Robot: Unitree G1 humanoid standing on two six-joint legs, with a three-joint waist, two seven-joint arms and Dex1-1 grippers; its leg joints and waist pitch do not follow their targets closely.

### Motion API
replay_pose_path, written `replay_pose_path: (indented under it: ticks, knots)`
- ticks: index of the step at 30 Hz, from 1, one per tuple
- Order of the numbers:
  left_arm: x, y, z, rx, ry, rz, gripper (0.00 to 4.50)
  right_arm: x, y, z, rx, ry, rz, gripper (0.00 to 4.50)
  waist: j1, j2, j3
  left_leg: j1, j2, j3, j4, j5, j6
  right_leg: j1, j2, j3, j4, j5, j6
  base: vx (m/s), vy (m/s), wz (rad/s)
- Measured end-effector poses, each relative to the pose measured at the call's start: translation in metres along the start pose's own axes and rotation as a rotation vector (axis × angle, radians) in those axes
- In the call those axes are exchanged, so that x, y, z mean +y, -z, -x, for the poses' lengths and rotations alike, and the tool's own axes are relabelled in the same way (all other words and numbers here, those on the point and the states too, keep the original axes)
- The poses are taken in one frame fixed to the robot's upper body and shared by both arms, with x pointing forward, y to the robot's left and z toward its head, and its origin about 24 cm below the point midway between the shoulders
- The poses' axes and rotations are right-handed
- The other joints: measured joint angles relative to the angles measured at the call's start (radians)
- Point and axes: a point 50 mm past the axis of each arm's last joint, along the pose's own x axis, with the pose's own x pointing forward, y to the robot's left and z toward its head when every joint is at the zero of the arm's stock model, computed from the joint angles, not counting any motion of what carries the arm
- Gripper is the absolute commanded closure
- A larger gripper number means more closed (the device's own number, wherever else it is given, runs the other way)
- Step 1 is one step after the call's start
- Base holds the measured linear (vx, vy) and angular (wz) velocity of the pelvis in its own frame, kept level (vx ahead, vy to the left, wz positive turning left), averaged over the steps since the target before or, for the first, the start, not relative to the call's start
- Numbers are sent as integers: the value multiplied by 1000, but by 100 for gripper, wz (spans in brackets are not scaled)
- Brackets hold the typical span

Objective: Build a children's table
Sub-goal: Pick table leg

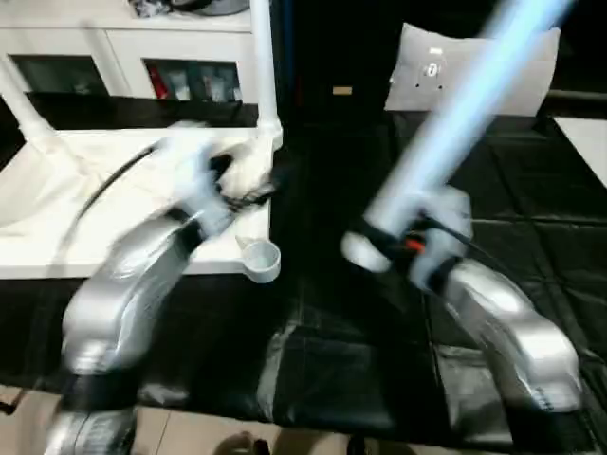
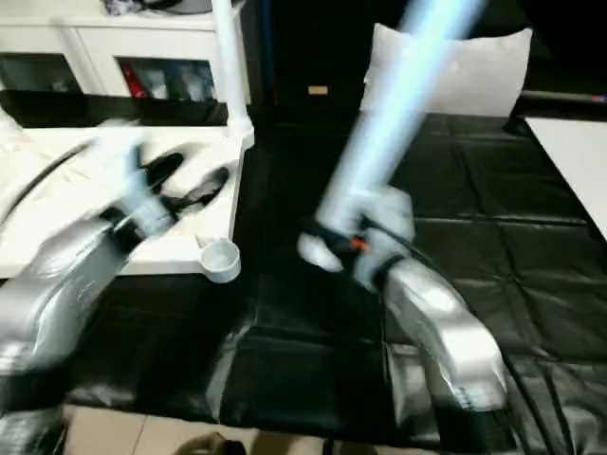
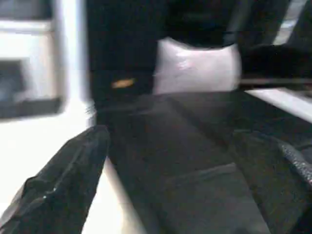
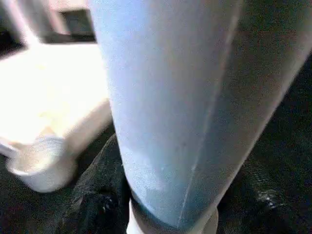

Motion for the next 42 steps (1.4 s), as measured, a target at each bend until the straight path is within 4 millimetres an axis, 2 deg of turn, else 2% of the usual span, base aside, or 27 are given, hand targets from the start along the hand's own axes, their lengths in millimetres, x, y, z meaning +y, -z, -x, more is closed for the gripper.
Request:
replay_pose_path:
  ticks: [6,7,11,12,13,14,15,16,17,18,19,20,21,22,24,25,26,28,30,32,33,34,35,37,39,40,42]
  knots:
    - [3,31,16,34,-213,22,0,-2,3,7,-9,147,25,260,-10,1,0,-1,-4,0,2,0,1,0,-5,3,-1,-8,13,0,0,0]
    - [-2,30,18,23,-214,16,0,-1,2,6,-32,151,2,260,-4,-2,0,8,-2,18,7,-2,4,-6,4,32,1,-8,17,-43,55,-21]
    - [-17,27,18,3,-179,17,0,0,0,6,-55,151,-9,260,29,-1,1,26,-41,16,33,-31,32,-8,20,117,1,-3,48,-41,139,-53]
    - [-17,27,18,3,-187,13,0,3,0,5,-54,143,-11,260,20,-2,2,25,-49,14,36,-36,42,-4,10,112,-5,-8,54,-42,199,-58]
    - [-14,28,20,7,-206,11,0,6,1,4,-57,129,-19,260,-17,2,1,25,-54,18,32,-33,57,-1,-4,77,-10,-33,44,-55,223,-26]
    - [-13,30,21,12,-220,12,0,9,-1,3,-64,117,-20,260,-37,6,4,17,-54,22,27,-29,68,-4,-19,48,21,-69,9,-134,220,5]
    - [-12,31,23,19,-229,15,0,11,-2,4,-71,107,-17,260,-48,8,7,15,-56,30,21,-23,78,-12,-39,0,101,-104,-22,-134,220,5]
    - [-13,33,23,23,-230,19,0,12,-3,6,-78,106,-12,260,-46,6,5,15,-58,49,11,-22,80,8,-40,-44,172,-122,-26,-128,170,2]
    - [-13,32,24,19,-233,20,0,12,-4,6,-81,103,-8,260,-40,-11,-4,8,-67,67,5,-22,80,48,-35,-48,172,-149,-19,-53,83,-5]
    - [-14,31,24,10,-234,24,0,12,-7,6,-92,100,2,260,-34,-36,-21,-7,-82,83,8,-22,78,69,-31,-31,166,-209,6,-53,83,-5]
    - [-19,34,24,17,-225,40,0,11,-9,7,-96,95,14,260,-25,-12,-26,-57,-103,0,133,-53,26,38,-43,-25,159,-191,17,47,75,-11]
    - [-21,39,26,35,-227,47,0,10,-7,7,-87,96,6,260,-21,-7,-24,-78,-109,-71,228,-63,7,37,-50,-18,155,-180,27,81,173,-25]
    - [-21,41,27,46,-235,47,0,9,-2,8,-75,97,-10,260,-21,-2,-25,-72,-108,-114,270,-68,-7,39,-67,-18,150,-173,37,81,173,-25]
    - [-22,39,25,37,-230,43,0,9,2,10,-64,99,-25,260,-22,-1,-27,-58,-87,-133,252,-79,-27,39,-76,-6,140,-164,51,-16,231,-9]
    - [-28,33,21,13,-216,34,0,4,5,11,-43,110,-47,260,-19,15,-31,-15,-16,-135,94,-96,-38,40,-82,4,104,-130,54,-62,261,7]
    - [-29,31,20,9,-212,26,0,4,6,10,-36,107,-56,260,-25,22,-35,-14,-18,-114,88,-83,-23,41,-80,12,82,-118,32,-33,267,11]
    - [-26,32,22,21,-226,11,0,7,5,8,-36,95,-57,260,-36,23,-34,-12,-26,-112,78,-78,-5,28,-66,24,92,-131,-36,-26,272,11]
    - [-23,30,21,22,-238,-9,0,17,4,5,-39,27,-48,260,-39,26,-33,-23,-63,-139,71,-64,23,24,-10,3,153,-154,-42,-38,260,23]
    - [-24,28,20,15,-242,-16,0,17,4,5,-29,14,-29,260,-31,18,-32,-30,-105,-155,56,-40,24,42,45,7,138,-156,-44,-62,177,68]
    - [-23,32,22,28,-270,-26,0,18,4,4,-26,0,-6,260,-20,2,-32,-32,-151,-175,18,-12,34,39,82,13,152,-186,-43,-83,69,66]
    - [-22,33,23,31,-283,-22,0,18,5,3,-20,-2,-1,260,-10,4,-29,-32,-151,-168,8,0,35,37,86,19,162,-188,-37,-92,37,63]
    - [-20,32,24,27,-297,-22,0,17,7,3,-14,4,-2,260,8,0,-31,-39,-148,-149,2,11,37,40,76,43,159,-188,-35,-111,-7,44]
    - [-19,31,25,23,-304,-25,0,17,7,3,-17,10,-7,260,20,-13,-31,-46,-147,-131,3,15,38,39,57,62,148,-190,-12,-95,-83,26]
    - [-20,33,25,31,-303,-15,0,12,9,6,-7,35,-5,260,42,-27,-25,-48,-132,-104,15,-15,36,34,52,59,135,-178,-18,-79,-91,16]
    - [-27,35,24,39,-265,-15,0,4,8,9,-2,59,21,260,48,-31,-23,-49,-107,-105,56,-18,38,39,53,59,128,-168,-14,-26,-51,-6]
    - [-31,36,22,38,-236,-14,0,0,6,12,-3,73,37,260,44,-23,-24,-27,-77,-104,37,-25,17,36,56,56,126,-163,-12,0,0,0]
    - [-37,36,21,22,-210,12,0,-6,7,15,8,94,59,260,24,-15,-24,-22,-58,-75,21,-15,3,39,55,55,105,-147,-10,-54,57,9]
